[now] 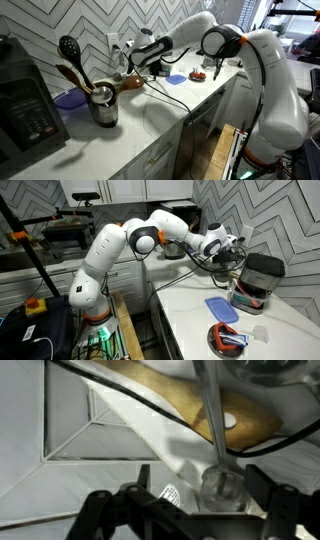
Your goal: Put the silver ladle in the utensil holder
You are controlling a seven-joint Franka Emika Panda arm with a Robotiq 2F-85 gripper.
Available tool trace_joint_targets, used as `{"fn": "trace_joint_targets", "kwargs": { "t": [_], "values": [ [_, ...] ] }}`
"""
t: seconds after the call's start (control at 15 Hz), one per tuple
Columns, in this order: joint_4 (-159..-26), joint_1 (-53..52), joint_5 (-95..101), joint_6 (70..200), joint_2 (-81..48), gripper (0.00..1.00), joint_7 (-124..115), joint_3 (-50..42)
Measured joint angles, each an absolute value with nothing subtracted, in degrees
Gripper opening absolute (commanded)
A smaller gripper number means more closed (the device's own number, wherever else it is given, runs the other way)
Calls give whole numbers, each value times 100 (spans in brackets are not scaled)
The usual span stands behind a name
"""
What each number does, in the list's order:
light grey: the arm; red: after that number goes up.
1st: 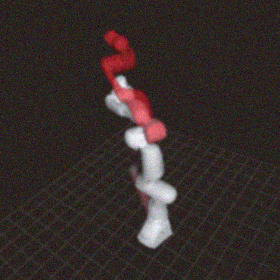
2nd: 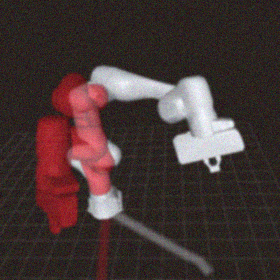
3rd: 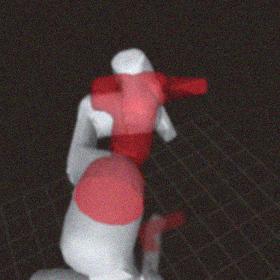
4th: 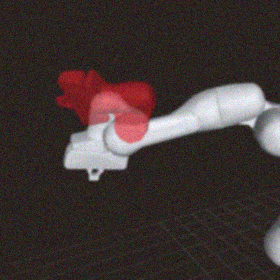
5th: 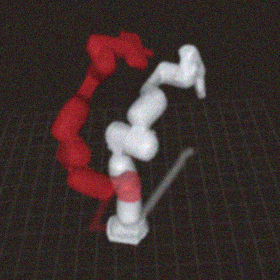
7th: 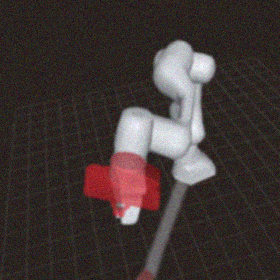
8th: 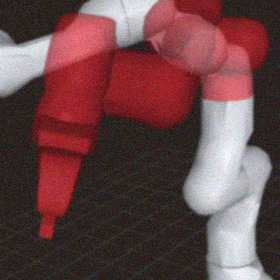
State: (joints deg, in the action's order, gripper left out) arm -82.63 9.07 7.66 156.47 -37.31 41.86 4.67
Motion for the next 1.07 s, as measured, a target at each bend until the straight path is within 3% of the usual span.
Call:
{"fn": "trace_joint_targets", "kwargs": {
  "t": [0.2, 0.47, 1.07],
  "values": [
    [-7741, 860, 770, 15220, -4094, 88, 4273, 565],
    [-7242, 808, 778, 14487, -4406, 77, 4406, 568],
    [-6412, 798, 665, 14310, -4979, 2, 4419, 674]
  ]
}}
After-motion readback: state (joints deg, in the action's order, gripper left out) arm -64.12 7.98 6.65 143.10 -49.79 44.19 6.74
